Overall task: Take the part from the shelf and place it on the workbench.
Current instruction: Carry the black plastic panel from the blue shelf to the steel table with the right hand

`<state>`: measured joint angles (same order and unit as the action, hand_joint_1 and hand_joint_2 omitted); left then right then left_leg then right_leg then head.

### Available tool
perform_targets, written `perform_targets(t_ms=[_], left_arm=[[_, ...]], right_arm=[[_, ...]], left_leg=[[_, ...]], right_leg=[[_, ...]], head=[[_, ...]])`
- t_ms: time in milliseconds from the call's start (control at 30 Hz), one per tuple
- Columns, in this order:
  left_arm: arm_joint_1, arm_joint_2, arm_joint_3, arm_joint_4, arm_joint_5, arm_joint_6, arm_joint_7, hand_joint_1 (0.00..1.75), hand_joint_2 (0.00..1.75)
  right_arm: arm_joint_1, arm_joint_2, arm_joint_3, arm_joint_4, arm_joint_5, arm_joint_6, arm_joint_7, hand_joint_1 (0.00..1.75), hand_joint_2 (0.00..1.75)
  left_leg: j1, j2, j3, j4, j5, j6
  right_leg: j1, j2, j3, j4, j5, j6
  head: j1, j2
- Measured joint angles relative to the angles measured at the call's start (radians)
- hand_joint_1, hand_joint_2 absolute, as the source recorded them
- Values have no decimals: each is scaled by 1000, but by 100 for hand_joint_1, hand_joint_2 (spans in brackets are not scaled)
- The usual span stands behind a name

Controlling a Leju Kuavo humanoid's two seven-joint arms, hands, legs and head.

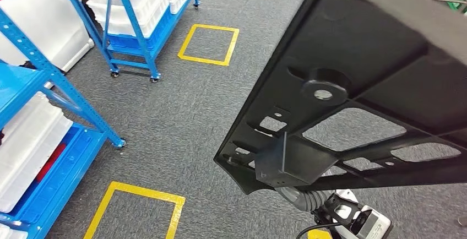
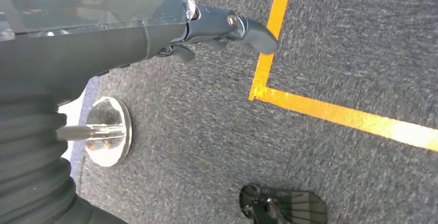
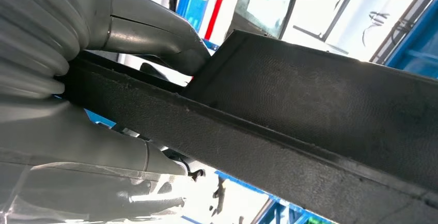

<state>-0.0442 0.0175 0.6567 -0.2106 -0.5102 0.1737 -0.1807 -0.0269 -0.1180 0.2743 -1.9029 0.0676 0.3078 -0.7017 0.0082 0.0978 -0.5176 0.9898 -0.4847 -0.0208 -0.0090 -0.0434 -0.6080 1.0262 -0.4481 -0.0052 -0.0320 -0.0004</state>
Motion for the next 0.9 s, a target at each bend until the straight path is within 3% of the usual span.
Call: perform_targets(t_ms=[233, 300, 333, 367, 433, 467, 500, 567, 633, 700, 767, 833, 867, 900], left_arm=[[-1, 0, 1, 0, 2, -1, 3, 0, 175], [-4, 0, 5, 0, 5, 0, 10, 0, 175], [-4, -1, 9, 0, 7, 0, 15, 0, 175], [-3, -3, 13, 0, 7, 3, 24, 0, 175], [2, -6, 21, 0, 6, 8, 38, 0, 175], [5, -7, 23, 0, 5, 10, 42, 0, 175], [5, -7, 25, 0, 4, 11, 43, 0, 175], [5, -7, 29, 0, 0, 15, 46, 0, 175], [3, -7, 35, 0, -4, 21, 54, 0, 175], [2, -9, 39, 0, -9, 25, 63, 0, 175], [4, -12, 40, 0, -13, 26, 69, 0, 175], [7, -13, 41, 0, -18, 26, 74, 0, 175], [8, -14, 41, 0, -20, 26, 77, 0, 175], [8, -15, 41, 0, -22, 26, 80, 0, 175]], right_arm=[[4, 0, 0, 0, 3, -1, 0, 169, 175], [6, 1, 2, -2, 5, -1, 0, 169, 175], [5, 4, 4, -2, 5, 1, 1, 169, 175], [1, 7, 6, -1, 4, 8, 4, 169, 175], [-8, 12, 9, 2, -2, 22, 11, 169, 175], [-9, 13, 10, 4, -4, 27, 16, 169, 175], [-9, 13, 10, 3, -4, 27, 18, 169, 175], [-6, 13, 11, 2, -4, 25, 23, 169, 175], [0, 13, 11, 0, -2, 24, 27, 169, 175], [5, 13, 11, -5, -1, 24, 31, 169, 175], [6, 13, 13, -8, -1, 24, 35, 169, 175], [8, 13, 15, -9, -2, 24, 44, 169, 175], [10, 13, 16, -9, -4, 25, 49, 169, 175], [11, 13, 17, -9, -7, 27, 53, 169, 175]], left_leg=[[2, 6, 3, -2, 0, -4], [6, -1, 4, 3, -8, -11], [8, -19, -4, 26, -25, -14], [10, -44, -44, 106, -57, -14], [8, -92, -93, 181, -64, -3], [5, -117, -96, 168, -43, 6], [4, -140, -66, 92, -7, 12], [-1, -169, -39, 22, 15, 18], [-5, -153, -34, 12, 20, 25], [-2, -131, -26, -2, 30, 38], [-2, -105, -23, -12, 36, 46], [-4, -80, -25, -12, 35, 48], [-5, -67, -26, -12, 35, 47], [-4, -55, -26, -11, 34, 46]], right_leg=[[3, 7, -1, 0, 0, -4], [-1, 18, 2, -6, 4, -12], [-3, 26, 3, -9, 7, -19], [-2, 46, 4, -11, 9, -26], [8, 91, 6, -9, 10, -34], [11, 114, 7, -7, 10, -35], [13, 126, 6, -5, 10, -33], [9, 144, 1, -5, 12, -24], [5, 161, -3, -8, 17, -10], [7, 135, -12, 10, 4, 0], [7, 80, -55, 100, -52, 7], [1, 56, -116, 227, -111, 16], [-3, 53, -132, 261, -119, 20], [-6, 49, -128, 258, -108, 23]], head=[[0, 0], [0, 0], [0, 0], [0, 0], [0, 0], [0, 0], [0, 0], [0, 0], [0, 0], [0, 0], [0, 0], [0, 0], [0, 0], [0, 0]])
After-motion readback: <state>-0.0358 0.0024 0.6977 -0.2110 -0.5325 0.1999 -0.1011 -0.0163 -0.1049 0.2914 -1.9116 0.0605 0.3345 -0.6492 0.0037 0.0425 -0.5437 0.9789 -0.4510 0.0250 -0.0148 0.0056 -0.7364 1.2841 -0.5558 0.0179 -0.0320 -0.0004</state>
